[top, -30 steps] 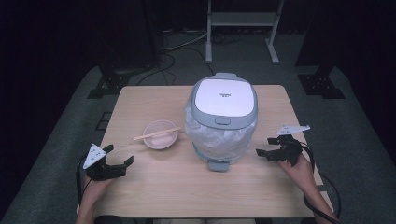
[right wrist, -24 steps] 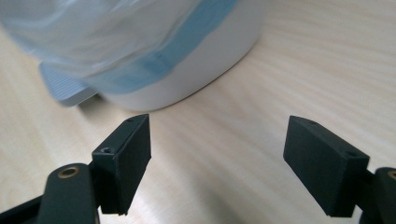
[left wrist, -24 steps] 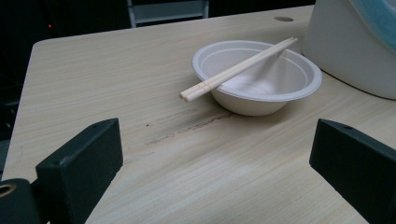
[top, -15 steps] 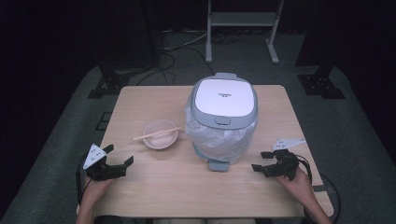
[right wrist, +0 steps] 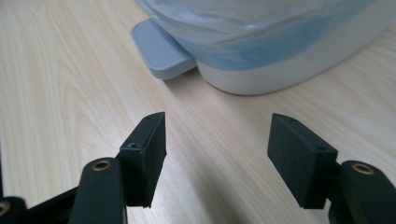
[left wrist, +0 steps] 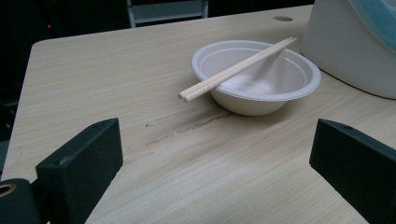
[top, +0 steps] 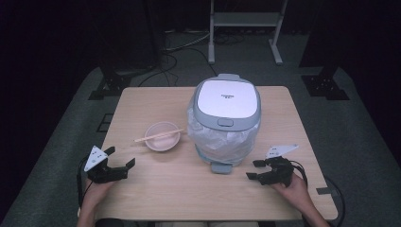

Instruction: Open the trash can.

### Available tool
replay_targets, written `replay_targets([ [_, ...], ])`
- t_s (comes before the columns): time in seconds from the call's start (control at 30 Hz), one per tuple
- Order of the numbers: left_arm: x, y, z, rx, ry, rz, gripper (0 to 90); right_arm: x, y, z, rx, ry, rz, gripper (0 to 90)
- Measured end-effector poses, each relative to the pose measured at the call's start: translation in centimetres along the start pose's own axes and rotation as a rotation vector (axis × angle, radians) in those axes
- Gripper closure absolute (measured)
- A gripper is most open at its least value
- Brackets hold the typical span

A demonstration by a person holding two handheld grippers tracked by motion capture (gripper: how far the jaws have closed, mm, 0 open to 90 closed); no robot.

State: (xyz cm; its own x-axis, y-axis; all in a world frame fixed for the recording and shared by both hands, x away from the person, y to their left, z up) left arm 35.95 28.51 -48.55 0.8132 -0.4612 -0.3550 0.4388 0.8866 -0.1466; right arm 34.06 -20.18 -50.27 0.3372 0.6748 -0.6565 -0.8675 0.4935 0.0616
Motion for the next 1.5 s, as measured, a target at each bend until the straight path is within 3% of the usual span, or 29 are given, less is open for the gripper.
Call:
replay_targets([
  [0.53, 0.0, 0.0, 0.0, 0.001, 0.001, -0.001, 1.8, 1.2, 2.6, 1.5, -0.076, 0.014, 0.072, 42.6],
  [0.83, 0.0, 0.0, 0.0, 0.001, 0.002, -0.001, 1.9, 2.1, 3.4, 2.7, -0.116, 0.006, 0.093, 46.7],
  [1.27, 0.0, 0.0, 0.0, 0.001, 0.001, -0.003, 1.9, 3.6, 4.3, 4.2, -0.182, 0.000, 0.096, 58.3],
  [1.5, 0.0, 0.0, 0.0, 0.000, 0.001, -0.004, 1.9, 4.0, 4.5, 4.7, -0.219, -0.017, 0.056, 68.5],
])
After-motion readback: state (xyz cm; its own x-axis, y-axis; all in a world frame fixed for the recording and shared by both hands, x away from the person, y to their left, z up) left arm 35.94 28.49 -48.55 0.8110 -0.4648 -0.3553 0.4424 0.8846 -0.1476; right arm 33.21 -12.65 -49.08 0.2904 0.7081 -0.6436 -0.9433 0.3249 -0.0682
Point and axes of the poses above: each handheld gripper's, and its own axes: x roughly forward along the jaws, z roughly out of its top, y roughly to its left, the point moved 7 cm from there along x, roughly forward along the jaws, and after that the axes turned 9 degrees about -x, right-handed, at the moved point
